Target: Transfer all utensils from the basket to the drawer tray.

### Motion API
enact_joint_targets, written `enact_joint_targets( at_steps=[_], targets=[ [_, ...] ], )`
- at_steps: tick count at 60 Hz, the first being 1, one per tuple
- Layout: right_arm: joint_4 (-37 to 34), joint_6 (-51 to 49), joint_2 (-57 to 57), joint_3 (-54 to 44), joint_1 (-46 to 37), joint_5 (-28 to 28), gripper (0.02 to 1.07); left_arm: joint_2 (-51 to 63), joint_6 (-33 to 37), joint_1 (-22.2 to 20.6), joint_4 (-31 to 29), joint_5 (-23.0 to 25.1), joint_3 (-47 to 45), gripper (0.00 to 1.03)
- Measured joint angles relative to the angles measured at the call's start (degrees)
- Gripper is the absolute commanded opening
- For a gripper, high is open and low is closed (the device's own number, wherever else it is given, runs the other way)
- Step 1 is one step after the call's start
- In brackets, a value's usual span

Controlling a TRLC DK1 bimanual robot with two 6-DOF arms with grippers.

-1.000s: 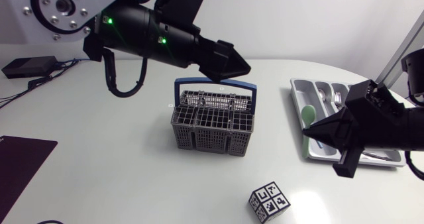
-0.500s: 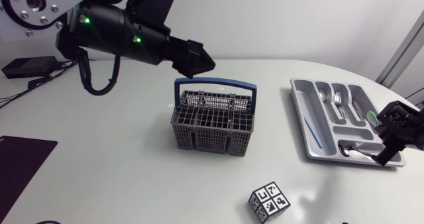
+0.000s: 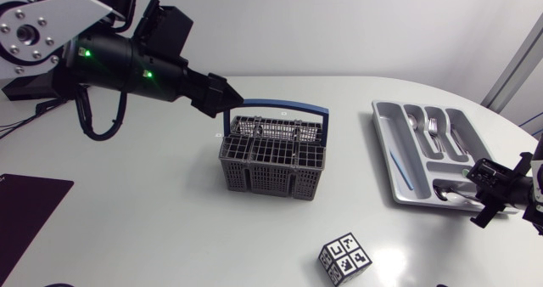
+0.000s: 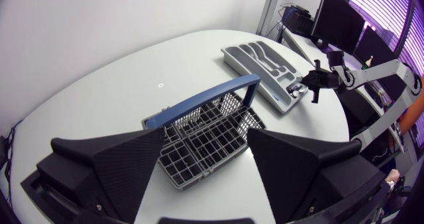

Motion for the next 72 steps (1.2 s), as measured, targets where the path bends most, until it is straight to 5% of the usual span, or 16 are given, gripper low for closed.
enact_joint_targets(
  at_steps=[7,10,19,32,47,58,72],
  targets=[
    [0.04,-0.20,-0.15,-0.55,-0.61,0.00,0.91,-0.07,0.70,1.20,-0.13,-0.04,-0.90,0.86],
    [0.00,-0.17,-0.81,-0.98,-0.72,0.00,1.00,-0.15,0.90,1.84,-0.13,-0.02,-1.22,0.86],
    [-1.03,-0.15,-4.66,-1.42,-0.76,-0.02,1.02,-1.16,1.33,3.74,-0.13,0.00,-3.15,0.86],
    [-13.88,5.46,-16.85,-1.33,1.84,-1.75,1.02,-1.92,2.86,6.78,0.55,-0.37,-7.37,0.86],
    [-26.08,24.48,-25.77,2.67,22.03,-0.15,1.02,-1.73,4.87,9.29,4.37,-3.02,-12.94,0.86],
    [-27.32,38.25,-22.40,6.51,37.29,2.58,1.02,2.56,6.01,9.31,8.72,-5.70,-16.26,0.86],
    [-27.06,47.25,-11.63,10.64,45.59,3.23,1.02,7.74,6.03,8.17,11.74,-5.99,-17.86,0.86]
  ],
)
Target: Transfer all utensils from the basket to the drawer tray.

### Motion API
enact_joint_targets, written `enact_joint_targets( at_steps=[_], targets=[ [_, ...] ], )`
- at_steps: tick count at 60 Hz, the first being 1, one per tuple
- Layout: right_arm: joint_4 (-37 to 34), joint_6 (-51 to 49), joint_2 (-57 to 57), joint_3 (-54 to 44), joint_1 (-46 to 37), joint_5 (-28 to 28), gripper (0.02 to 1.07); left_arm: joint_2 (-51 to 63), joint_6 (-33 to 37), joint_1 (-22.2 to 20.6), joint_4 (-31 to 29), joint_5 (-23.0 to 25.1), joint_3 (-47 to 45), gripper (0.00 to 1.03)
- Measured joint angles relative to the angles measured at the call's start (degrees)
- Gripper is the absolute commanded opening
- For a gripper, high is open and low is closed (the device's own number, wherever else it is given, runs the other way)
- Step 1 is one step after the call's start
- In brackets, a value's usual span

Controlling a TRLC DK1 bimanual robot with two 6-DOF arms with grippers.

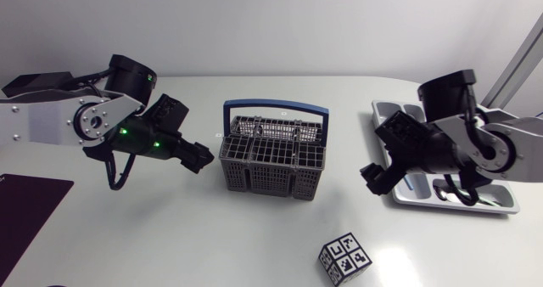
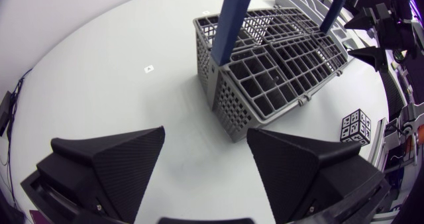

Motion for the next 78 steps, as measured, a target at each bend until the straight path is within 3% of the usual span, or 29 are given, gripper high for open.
enact_joint_targets(
  at_steps=[19,60,68,78],
  targets=[
    [0.92,5.84,11.58,7.26,5.55,0.07,1.02,2.54,0.44,-3.85,2.56,-1.31,0.00,0.88],
    [0.39,7.34,20.94,18.36,8.52,2.12,1.02,2.47,0.87,-5.31,4.46,-1.29,-2.27,0.88],
    [0.39,7.74,20.98,18.36,8.52,2.34,1.02,0.39,1.20,-4.44,4.35,-1.31,-2.47,0.88],
    [0.39,7.96,20.98,18.36,8.52,2.73,1.02,-4.70,2.80,-0.44,3.19,-1.29,-2.47,0.88]
  ],
)
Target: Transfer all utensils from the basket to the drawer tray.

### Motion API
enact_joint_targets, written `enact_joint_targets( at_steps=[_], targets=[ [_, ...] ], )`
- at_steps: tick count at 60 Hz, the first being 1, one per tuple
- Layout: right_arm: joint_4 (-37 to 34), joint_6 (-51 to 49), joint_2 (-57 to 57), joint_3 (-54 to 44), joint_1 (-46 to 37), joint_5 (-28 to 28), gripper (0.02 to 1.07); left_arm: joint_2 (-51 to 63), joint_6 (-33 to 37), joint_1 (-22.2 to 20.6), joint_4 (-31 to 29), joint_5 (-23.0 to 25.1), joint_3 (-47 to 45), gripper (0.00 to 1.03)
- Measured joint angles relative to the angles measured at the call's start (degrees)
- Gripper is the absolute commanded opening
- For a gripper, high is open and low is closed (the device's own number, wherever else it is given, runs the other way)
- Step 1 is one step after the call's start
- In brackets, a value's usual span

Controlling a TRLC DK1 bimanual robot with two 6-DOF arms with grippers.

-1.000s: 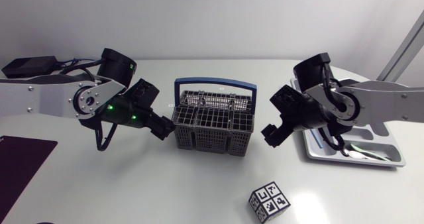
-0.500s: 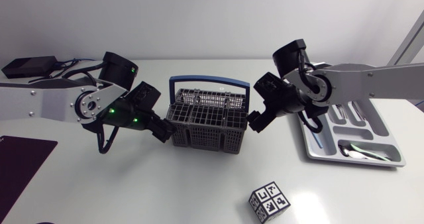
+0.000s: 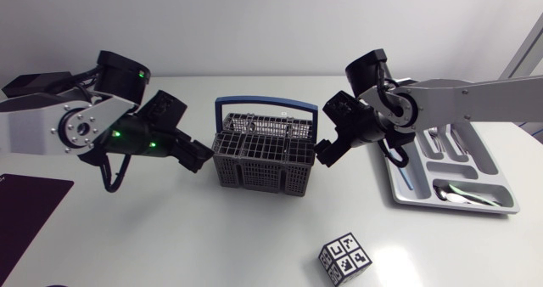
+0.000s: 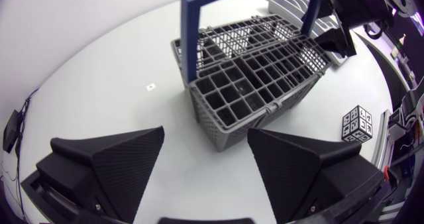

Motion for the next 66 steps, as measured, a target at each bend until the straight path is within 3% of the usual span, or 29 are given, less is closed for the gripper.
enact_joint_targets(
  at_steps=[8,15,33,66],
  targets=[
    [0.02,0.00,0.00,0.00,0.00,0.00,1.02,-0.02,0.22,3.87,0.02,-0.04,0.68,0.88],
    [0.02,0.04,0.00,0.00,0.02,0.22,1.02,3.32,0.79,4.52,1.81,-0.68,1.53,0.88],
    [-0.90,0.46,0.00,0.13,0.98,1.75,1.02,10.29,0.85,1.01,4.68,-4.50,2.75,0.88],
    [-1.97,0.46,2.54,3.54,0.33,3.43,1.02,9.42,0.87,-1.25,4.70,-5.38,2.12,0.88]
  ],
)
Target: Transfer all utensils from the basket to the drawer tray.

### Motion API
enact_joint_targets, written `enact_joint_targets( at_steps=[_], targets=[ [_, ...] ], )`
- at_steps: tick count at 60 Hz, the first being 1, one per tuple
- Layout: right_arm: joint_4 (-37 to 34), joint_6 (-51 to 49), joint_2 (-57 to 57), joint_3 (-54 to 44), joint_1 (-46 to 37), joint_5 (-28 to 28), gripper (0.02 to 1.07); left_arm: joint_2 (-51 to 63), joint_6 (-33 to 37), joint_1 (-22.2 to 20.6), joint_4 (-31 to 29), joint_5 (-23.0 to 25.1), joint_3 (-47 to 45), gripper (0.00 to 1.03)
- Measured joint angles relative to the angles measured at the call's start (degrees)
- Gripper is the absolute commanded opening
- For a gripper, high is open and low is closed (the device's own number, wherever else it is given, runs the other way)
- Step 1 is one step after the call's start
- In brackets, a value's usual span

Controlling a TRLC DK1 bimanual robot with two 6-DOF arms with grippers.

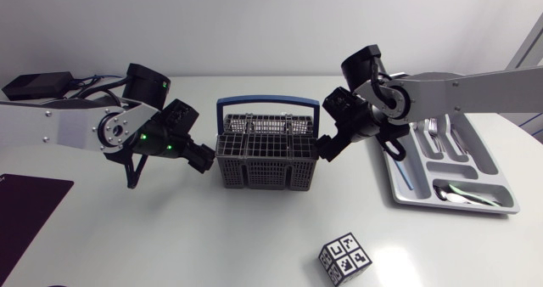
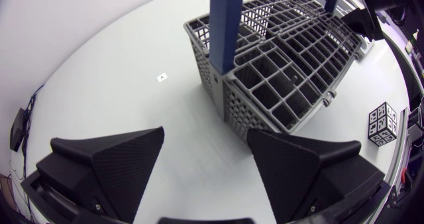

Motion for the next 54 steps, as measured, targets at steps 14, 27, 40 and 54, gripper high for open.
enact_joint_targets(
  at_steps=[14,27,40,54],
  targets=[
    [0.00,0.00,0.20,0.22,0.00,-0.02,1.02,-1.51,0.15,0.02,-0.02,0.04,-1.14,0.89],
    [0.00,0.00,0.31,0.26,0.00,-0.02,1.02,-2.86,0.15,0.79,0.00,0.48,-1.49,0.92],
    [0.04,0.00,0.28,-0.70,0.11,-0.02,1.02,-5.22,0.15,3.65,0.02,0.92,-1.49,0.97],
    [0.00,-0.02,-2.01,-4.70,-0.09,2.62,1.02,-9.57,0.15,6.43,-0.02,0.90,-2.75,0.97]
  ],
)
